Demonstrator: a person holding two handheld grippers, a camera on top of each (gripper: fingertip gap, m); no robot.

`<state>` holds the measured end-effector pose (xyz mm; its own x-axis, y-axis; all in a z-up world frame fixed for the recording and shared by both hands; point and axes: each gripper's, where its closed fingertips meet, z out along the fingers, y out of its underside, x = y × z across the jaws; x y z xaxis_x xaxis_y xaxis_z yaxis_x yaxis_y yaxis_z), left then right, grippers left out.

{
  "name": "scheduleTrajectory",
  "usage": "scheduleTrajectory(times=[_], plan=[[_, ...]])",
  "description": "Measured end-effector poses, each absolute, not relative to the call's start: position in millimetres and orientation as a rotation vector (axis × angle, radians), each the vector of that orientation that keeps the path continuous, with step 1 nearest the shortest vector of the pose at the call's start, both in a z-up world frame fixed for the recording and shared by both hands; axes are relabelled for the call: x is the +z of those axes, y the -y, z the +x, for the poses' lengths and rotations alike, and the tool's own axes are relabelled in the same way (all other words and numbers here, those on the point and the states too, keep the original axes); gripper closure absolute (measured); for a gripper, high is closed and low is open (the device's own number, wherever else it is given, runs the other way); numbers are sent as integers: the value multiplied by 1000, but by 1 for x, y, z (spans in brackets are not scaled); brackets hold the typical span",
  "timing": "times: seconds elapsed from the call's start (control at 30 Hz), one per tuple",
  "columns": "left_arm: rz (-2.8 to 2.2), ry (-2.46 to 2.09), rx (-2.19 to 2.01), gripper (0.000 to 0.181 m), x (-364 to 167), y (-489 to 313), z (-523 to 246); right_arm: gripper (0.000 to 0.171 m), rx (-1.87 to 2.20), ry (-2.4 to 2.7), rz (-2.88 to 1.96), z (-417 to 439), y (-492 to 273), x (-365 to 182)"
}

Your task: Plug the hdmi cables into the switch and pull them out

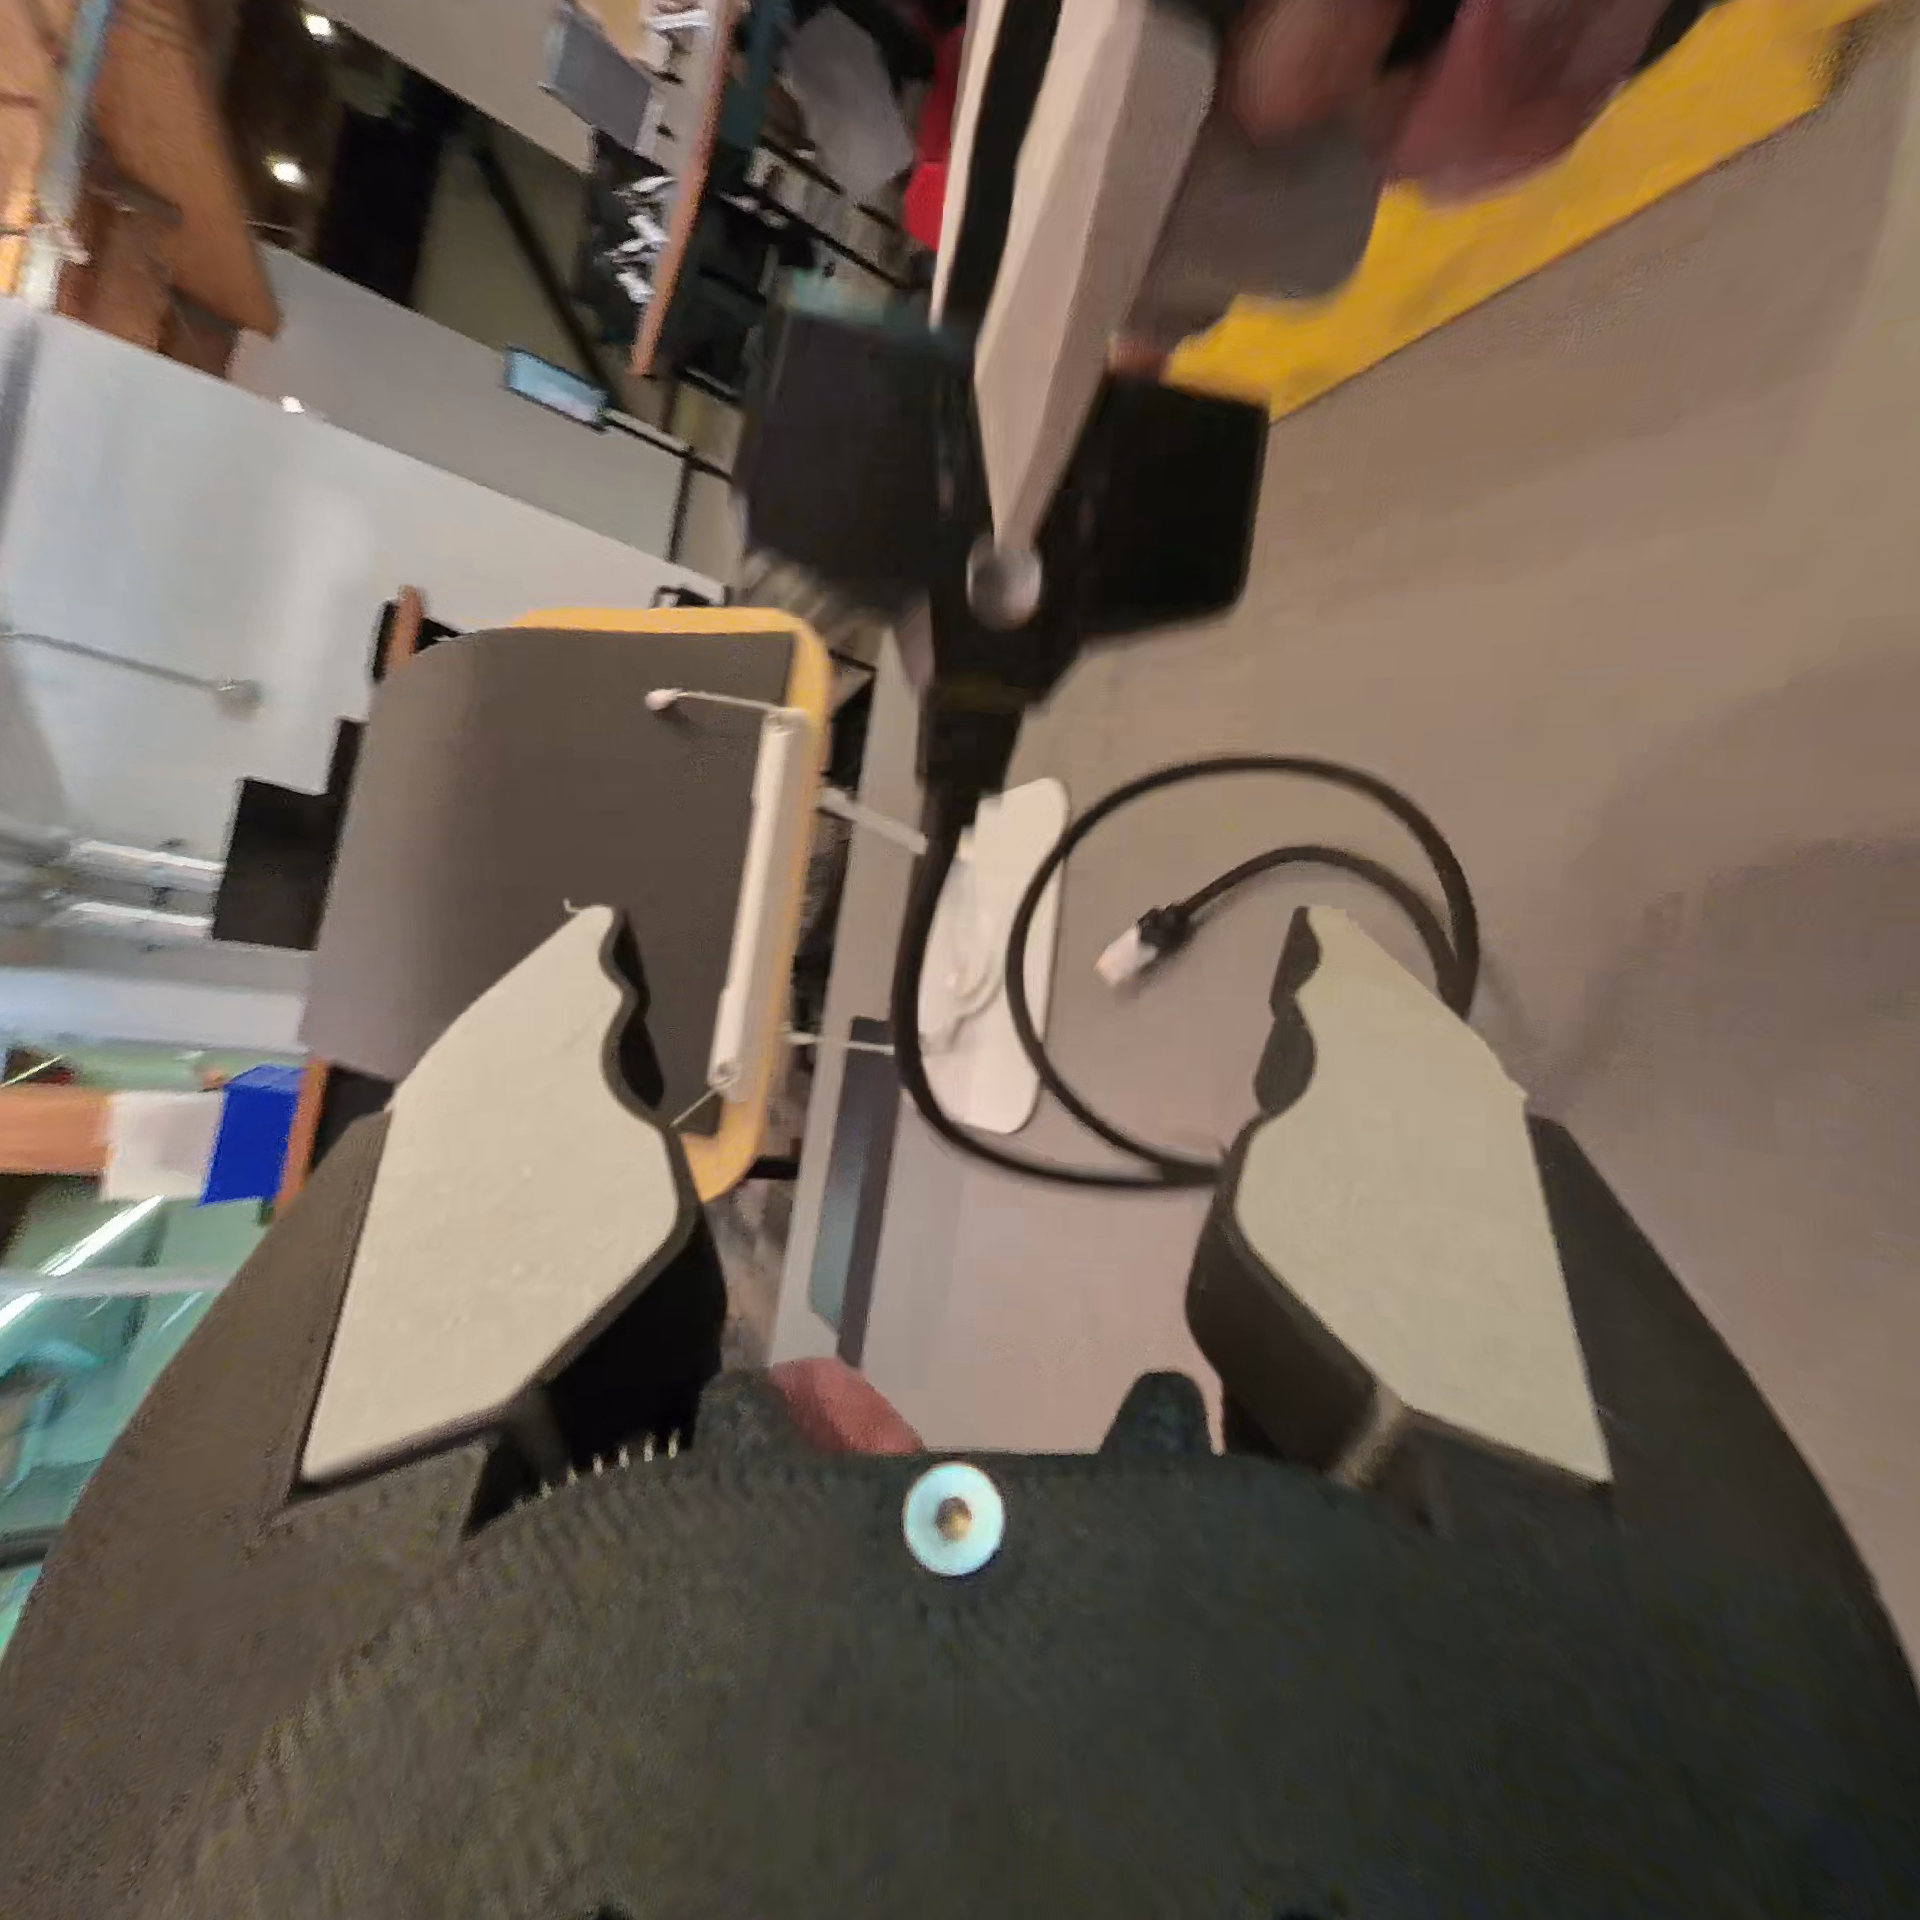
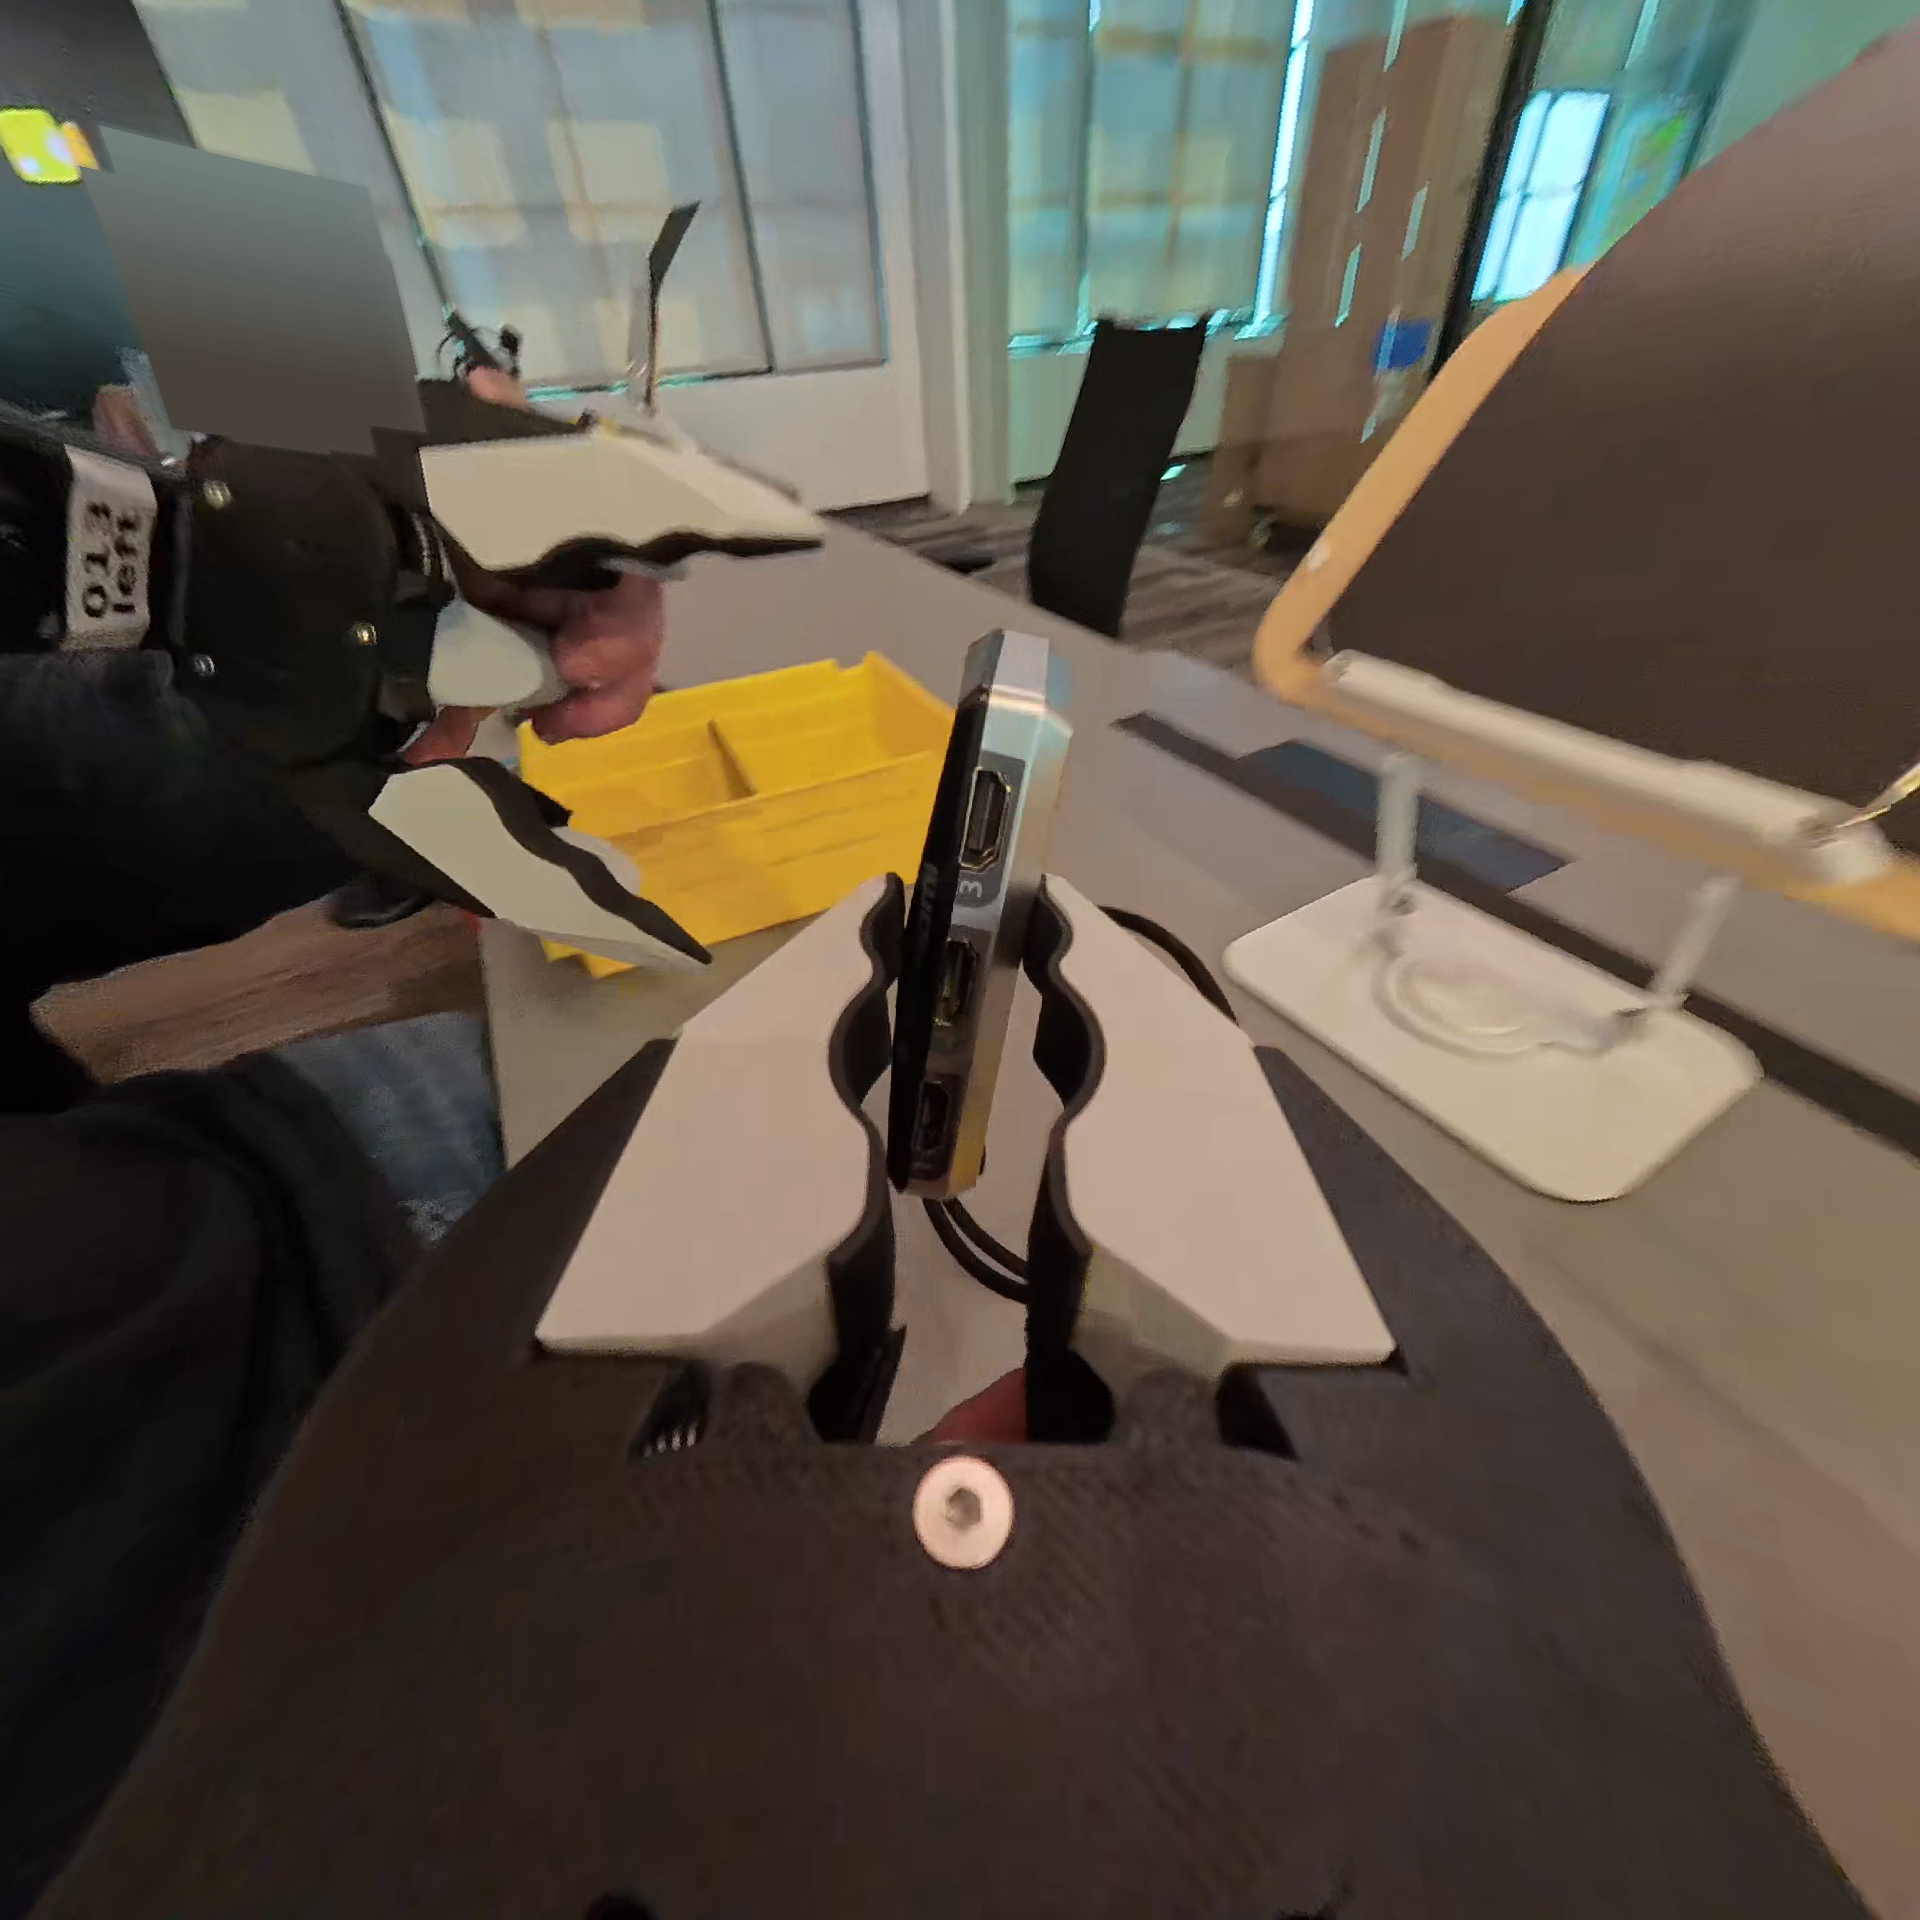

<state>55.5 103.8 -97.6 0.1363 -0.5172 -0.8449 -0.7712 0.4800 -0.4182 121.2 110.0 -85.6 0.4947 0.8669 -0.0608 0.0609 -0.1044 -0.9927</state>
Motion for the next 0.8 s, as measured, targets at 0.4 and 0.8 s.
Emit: scheduleTrajectory(times=[0.4, 0.8], plan=[[-1335, -1399, 305, 75, -120, -126, -1, 152, 402, 590, -1243, 285, -120, 68], [-1475, -1414, 312, 76, -172, -138, -25, 152, 224, 451, -1031, 357, -113, 168]])
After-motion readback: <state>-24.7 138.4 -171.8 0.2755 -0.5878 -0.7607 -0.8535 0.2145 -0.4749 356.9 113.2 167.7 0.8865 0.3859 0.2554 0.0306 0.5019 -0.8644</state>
